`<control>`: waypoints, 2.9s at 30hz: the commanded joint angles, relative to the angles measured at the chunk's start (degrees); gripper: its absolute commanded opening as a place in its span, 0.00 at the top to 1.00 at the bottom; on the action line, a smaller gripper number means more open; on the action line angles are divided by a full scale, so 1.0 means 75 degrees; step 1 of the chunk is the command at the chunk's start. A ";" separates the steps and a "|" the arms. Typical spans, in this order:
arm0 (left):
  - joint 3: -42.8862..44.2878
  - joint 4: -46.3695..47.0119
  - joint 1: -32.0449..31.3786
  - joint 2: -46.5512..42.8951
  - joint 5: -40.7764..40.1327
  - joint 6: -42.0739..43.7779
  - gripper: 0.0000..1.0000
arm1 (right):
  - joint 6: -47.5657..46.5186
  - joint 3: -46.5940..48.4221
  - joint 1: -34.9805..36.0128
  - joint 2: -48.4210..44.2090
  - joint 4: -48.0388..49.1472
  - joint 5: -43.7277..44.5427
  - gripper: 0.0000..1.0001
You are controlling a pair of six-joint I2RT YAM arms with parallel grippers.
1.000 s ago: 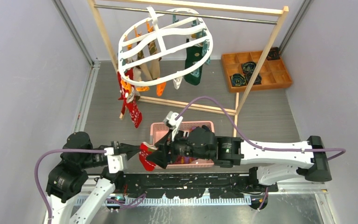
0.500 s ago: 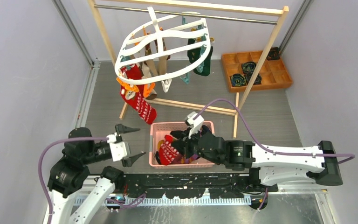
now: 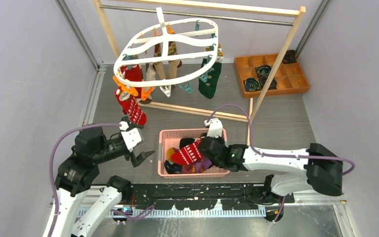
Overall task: Remove the socks clipped to the hanger
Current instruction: Place the sock in the bin, then remove the sock from the hanger.
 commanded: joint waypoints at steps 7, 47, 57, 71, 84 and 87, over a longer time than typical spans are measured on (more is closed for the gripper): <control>0.0174 0.0828 0.0004 0.0506 -0.1818 -0.0900 0.01 | 0.0551 0.1089 0.0232 -0.0559 -0.1761 0.2493 0.32; 0.1014 0.3221 0.4728 0.2960 0.1916 -0.3280 0.30 | -0.0884 0.1610 0.1767 -0.2062 0.0395 0.1952 0.20; 0.0405 0.3961 0.5001 0.3037 0.1046 -0.2593 0.44 | -0.0790 0.1567 0.1798 -0.2316 0.0401 0.2012 0.24; 0.0265 0.2033 0.6930 0.3101 0.3315 -0.2245 0.26 | -0.2012 0.3055 0.0408 -0.1438 0.1188 0.0437 0.19; 0.0837 0.4853 0.6704 0.4832 0.3253 -0.3946 0.17 | -0.0984 0.3602 -0.2914 -0.0005 0.1458 -0.1418 0.23; 0.0848 0.5110 0.6458 0.5016 0.3288 -0.3771 0.16 | -0.0946 0.3542 -0.3093 -0.0182 0.1356 -0.1448 0.22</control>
